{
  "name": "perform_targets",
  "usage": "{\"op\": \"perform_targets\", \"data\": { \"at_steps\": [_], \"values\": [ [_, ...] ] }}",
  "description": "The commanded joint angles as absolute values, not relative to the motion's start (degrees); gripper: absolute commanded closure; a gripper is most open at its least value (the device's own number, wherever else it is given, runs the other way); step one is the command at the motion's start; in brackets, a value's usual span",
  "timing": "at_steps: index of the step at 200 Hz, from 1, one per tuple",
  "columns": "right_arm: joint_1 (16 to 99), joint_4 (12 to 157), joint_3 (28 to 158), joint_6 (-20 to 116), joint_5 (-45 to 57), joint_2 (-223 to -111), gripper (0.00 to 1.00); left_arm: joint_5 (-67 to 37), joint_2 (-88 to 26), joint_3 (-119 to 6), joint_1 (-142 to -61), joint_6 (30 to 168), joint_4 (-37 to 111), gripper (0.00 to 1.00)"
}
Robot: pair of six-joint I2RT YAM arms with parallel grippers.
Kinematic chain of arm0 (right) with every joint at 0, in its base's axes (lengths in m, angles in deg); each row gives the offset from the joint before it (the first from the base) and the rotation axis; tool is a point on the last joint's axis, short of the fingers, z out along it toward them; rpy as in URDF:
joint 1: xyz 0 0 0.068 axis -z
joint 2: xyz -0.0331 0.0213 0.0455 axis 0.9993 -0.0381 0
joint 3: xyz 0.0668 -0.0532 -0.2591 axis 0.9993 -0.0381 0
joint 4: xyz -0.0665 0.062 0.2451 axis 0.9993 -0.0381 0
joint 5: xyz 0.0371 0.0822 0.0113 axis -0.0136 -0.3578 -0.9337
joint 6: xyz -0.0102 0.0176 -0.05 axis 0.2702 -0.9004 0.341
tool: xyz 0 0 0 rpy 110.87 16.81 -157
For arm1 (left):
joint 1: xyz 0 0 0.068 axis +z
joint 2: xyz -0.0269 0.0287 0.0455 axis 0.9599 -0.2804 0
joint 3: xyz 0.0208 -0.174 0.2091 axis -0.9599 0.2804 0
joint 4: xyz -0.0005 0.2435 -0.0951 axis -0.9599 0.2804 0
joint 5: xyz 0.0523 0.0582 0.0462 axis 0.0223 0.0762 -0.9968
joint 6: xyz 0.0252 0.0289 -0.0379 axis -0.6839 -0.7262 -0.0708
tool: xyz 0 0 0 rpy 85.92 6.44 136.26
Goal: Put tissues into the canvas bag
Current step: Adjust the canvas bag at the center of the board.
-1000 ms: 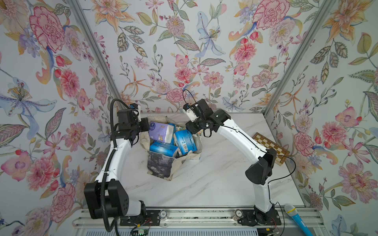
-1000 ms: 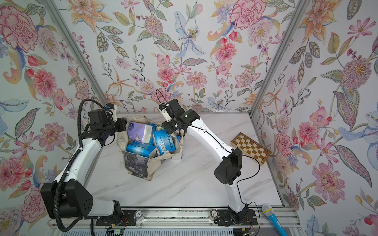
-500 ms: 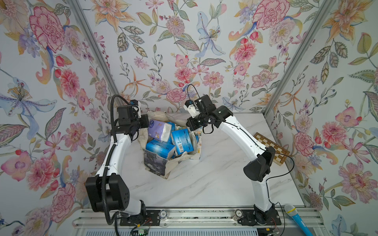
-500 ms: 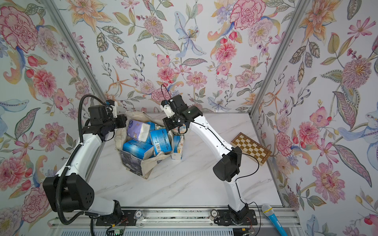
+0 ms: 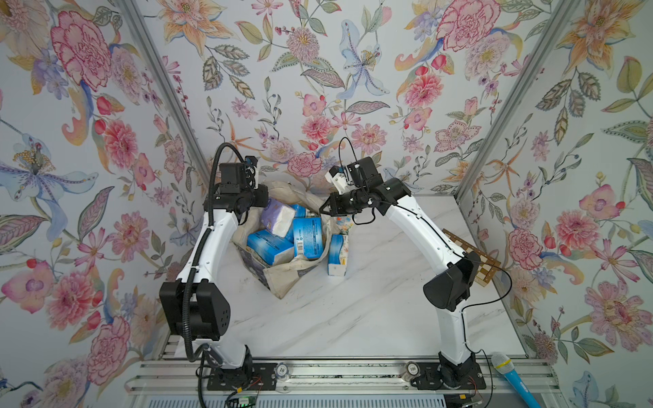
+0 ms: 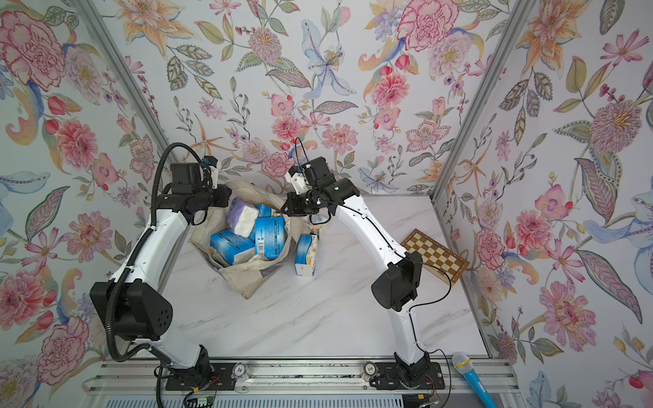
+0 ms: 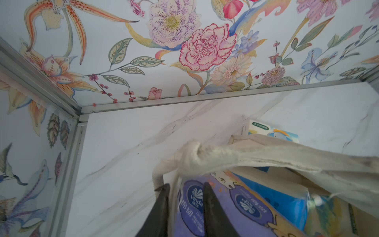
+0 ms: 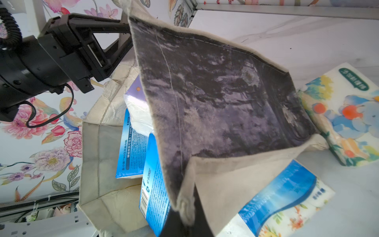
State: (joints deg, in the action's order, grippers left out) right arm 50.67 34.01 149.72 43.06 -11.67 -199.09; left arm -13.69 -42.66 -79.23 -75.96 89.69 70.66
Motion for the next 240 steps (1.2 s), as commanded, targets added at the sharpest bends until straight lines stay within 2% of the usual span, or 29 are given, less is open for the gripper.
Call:
{"op": "perform_targets", "data": {
  "at_steps": [1, 20, 34, 47, 82, 131, 180, 240],
  "values": [
    [50.3, 41.3, 150.1, 40.6, -17.4, -199.6, 1.0, -16.2, -39.5, -81.0, -76.1, 87.8, 72.6, 0.57],
    [50.3, 41.3, 149.5, 40.8, -17.2, -200.5, 1.0, -17.3, -37.6, -81.7, -76.5, 88.7, 73.3, 0.55],
    [51.9, 41.4, 148.9, 41.0, -16.8, -201.2, 1.0, -19.7, -33.5, -81.9, -77.2, 89.8, 74.9, 0.64],
    [52.3, 41.3, 148.4, 41.4, -16.5, -201.5, 1.0, -21.9, -30.6, -80.1, -77.8, 91.4, 76.1, 0.65],
    [53.3, 41.3, 148.0, 42.5, -16.9, -202.2, 1.0, -25.6, -22.1, -72.0, -78.0, 96.7, 80.5, 0.51],
    [55.0, 41.3, 146.9, 44.2, -18.1, -202.2, 1.0, -21.2, -12.8, -64.6, -79.4, 103.6, 86.5, 0.52],
    [55.0, 41.3, 146.1, 45.2, -18.0, -202.1, 1.0, -13.8, -7.3, -55.0, -79.6, 109.6, 82.1, 0.38],
    [54.5, 41.3, 145.2, 45.6, -18.1, -201.9, 1.0, -13.5, -6.9, -50.7, -79.6, 110.6, 80.4, 0.4]
  ]
}}
